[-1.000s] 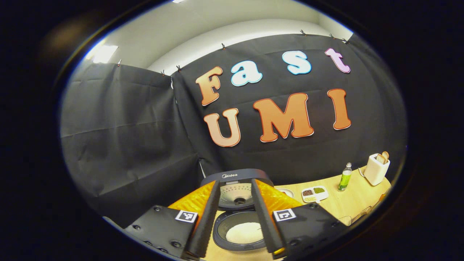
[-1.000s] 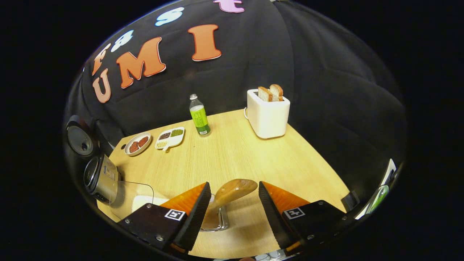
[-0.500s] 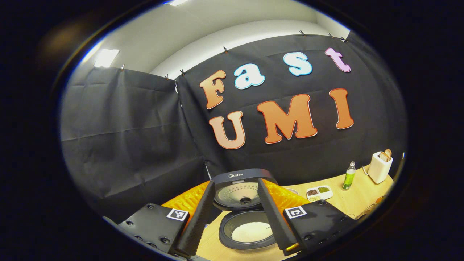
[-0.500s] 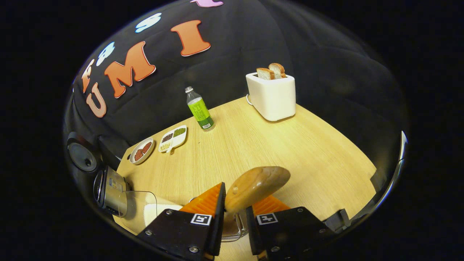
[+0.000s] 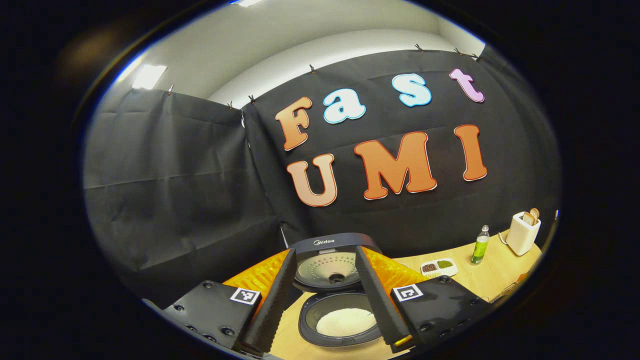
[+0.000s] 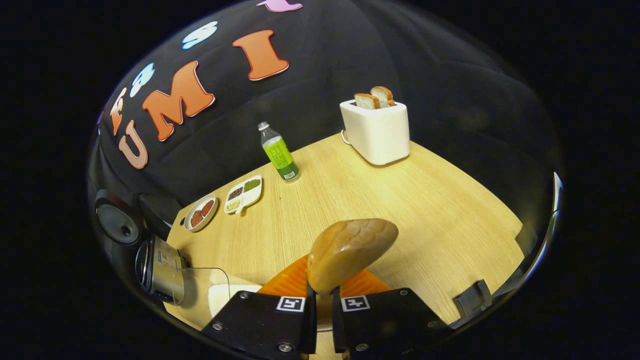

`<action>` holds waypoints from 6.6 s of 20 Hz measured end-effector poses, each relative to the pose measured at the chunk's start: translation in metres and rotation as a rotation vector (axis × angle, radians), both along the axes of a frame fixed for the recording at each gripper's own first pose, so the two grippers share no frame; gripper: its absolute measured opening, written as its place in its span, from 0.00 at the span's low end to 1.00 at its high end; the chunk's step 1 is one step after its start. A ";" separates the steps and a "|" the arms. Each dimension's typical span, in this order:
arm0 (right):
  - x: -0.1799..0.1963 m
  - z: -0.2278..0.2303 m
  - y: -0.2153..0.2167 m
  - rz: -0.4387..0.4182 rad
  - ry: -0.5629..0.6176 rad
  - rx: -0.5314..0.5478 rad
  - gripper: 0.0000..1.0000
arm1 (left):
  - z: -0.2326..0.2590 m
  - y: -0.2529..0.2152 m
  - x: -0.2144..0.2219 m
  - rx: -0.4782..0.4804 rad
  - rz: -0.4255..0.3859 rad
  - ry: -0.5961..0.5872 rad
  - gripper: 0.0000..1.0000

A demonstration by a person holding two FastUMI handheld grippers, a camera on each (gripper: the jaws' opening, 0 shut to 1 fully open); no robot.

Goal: Close the left gripper, press the button to open the rice cooker; take a wooden spoon from the chopstick holder with the right hand, scoop a spoonful of rice and pour it into the rice cooker, then put the wooden spoon back into the chopstick holder.

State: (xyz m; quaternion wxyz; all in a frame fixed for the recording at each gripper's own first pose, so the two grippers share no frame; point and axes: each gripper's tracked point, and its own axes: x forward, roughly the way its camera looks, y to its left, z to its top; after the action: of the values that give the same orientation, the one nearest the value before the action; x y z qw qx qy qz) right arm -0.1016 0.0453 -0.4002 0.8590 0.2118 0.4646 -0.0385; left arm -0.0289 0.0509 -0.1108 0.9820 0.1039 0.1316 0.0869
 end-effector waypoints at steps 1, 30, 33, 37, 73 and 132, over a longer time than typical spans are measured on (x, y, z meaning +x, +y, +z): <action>0.005 0.010 0.000 -0.002 -0.023 -0.003 0.12 | -0.004 0.001 0.001 -0.009 -0.004 0.003 0.72; -0.007 0.041 0.165 0.396 -0.253 -0.322 0.12 | -0.083 0.079 0.009 -0.102 -0.012 0.096 0.98; -0.010 0.027 0.163 0.389 -0.252 -0.394 0.12 | -0.088 0.087 0.005 -0.091 -0.007 0.110 0.89; -0.011 0.022 0.162 0.339 -0.289 -0.460 0.12 | -0.093 0.090 0.007 -0.085 -0.015 0.125 0.89; -0.022 0.002 0.259 0.023 0.091 0.558 0.12 | -0.102 0.102 0.009 -0.071 -0.017 0.178 0.89; 0.100 0.188 0.415 0.252 -0.224 0.589 0.12 | -0.094 0.211 -0.084 -0.089 0.346 0.121 0.89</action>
State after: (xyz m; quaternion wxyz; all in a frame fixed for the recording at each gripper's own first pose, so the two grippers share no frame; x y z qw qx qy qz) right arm -0.0011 0.4605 -0.2123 0.8046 0.3946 0.3810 0.2275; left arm -0.1127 0.2616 -0.2046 0.9464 0.0413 0.2098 0.2420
